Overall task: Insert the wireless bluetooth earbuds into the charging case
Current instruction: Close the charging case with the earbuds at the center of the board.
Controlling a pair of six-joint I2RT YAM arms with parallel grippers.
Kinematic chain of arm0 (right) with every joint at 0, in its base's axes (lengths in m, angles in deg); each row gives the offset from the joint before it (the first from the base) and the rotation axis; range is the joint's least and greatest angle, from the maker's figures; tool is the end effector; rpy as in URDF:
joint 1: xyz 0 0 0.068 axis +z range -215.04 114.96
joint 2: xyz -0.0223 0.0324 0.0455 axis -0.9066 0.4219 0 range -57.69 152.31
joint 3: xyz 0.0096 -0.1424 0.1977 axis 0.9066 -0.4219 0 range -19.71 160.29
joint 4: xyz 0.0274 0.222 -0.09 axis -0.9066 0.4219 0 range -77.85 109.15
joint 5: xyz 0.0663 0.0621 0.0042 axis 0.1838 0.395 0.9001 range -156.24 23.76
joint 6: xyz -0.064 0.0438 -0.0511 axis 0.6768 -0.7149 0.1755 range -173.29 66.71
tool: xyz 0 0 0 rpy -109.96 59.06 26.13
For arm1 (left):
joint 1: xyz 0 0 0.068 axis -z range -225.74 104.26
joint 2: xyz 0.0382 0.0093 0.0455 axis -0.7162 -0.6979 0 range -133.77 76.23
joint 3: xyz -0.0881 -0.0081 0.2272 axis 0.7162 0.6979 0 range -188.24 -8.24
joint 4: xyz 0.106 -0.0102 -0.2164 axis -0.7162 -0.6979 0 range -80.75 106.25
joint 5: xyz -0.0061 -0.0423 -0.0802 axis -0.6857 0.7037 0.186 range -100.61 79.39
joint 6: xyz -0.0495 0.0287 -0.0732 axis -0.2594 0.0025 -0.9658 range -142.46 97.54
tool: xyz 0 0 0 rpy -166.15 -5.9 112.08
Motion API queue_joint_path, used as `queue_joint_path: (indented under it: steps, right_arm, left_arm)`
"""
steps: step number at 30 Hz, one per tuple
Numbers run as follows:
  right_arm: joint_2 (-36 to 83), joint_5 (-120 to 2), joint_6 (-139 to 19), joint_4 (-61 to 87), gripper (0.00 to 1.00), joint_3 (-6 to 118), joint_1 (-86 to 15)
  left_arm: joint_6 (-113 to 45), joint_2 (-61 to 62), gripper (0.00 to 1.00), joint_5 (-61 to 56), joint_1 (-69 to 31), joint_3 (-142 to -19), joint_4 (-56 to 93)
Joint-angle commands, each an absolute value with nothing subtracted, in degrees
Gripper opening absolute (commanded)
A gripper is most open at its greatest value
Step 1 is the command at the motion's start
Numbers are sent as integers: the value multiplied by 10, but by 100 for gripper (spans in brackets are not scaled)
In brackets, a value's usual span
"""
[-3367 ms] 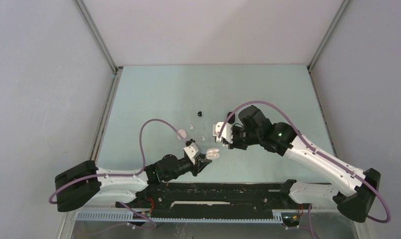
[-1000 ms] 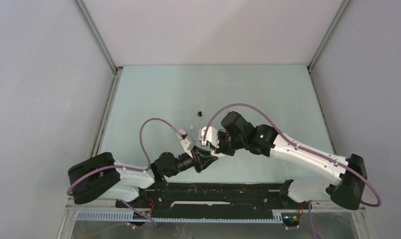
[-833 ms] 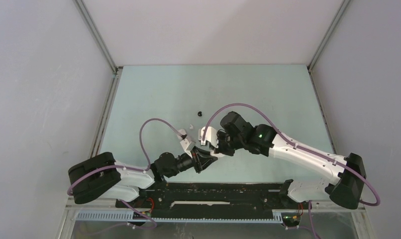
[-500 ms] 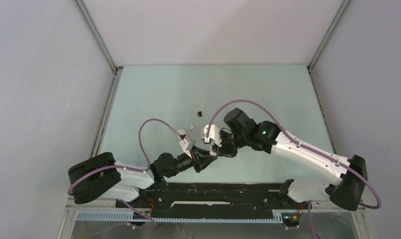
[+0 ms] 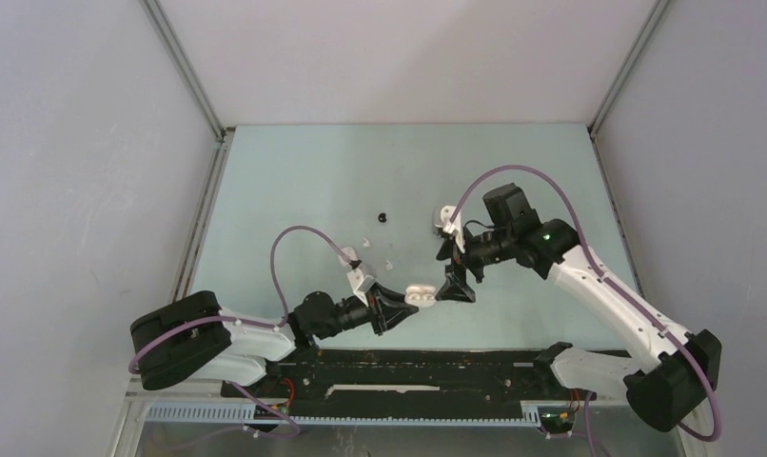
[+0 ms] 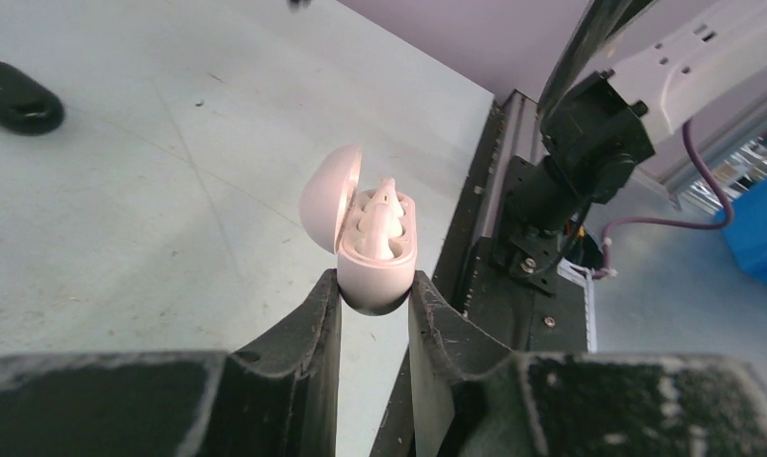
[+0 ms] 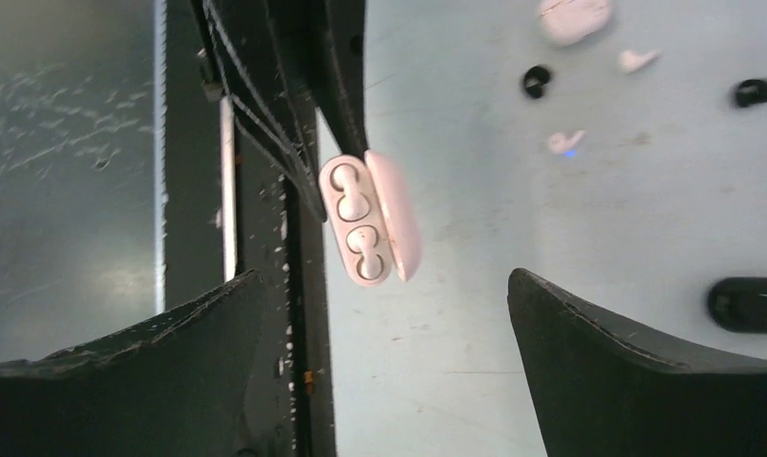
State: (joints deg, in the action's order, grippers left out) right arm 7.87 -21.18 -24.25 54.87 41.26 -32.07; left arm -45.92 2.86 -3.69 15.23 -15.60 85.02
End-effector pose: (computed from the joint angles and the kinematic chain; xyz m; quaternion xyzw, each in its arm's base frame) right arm 0.1697 0.1806 0.2706 -0.5627 0.6655 0.3682 0.3238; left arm 0.1151 -0.2282 0.1656 0.2627 0.6380 -0.5163 0.5072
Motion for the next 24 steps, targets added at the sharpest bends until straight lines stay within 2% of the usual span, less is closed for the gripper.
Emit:
queue_joint_path:
  steps: [1,6,9,15,21,24]
  right_arm:
    - [72,-135,-225,513,100,357,-315]
    - [90,-187,-216,517,100,344,-258]
    - [98,-170,-206,535,99,344,-248]
    - [26,-198,-206,566,98,344,-244]
    - [-69,-195,-197,615,99,341,-315]
    - [-109,-248,-251,550,100,301,-365]
  left_arm:
    - [-443,35,0,30,156,-188,851]
    - [-453,21,0,43,161,-203,852]
    - [-458,14,0,36,161,-207,851]
    - [-496,4,0,-44,160,-223,802]
    - [-559,18,1,-152,138,-206,765]
    - [-571,45,1,-156,127,-209,701]
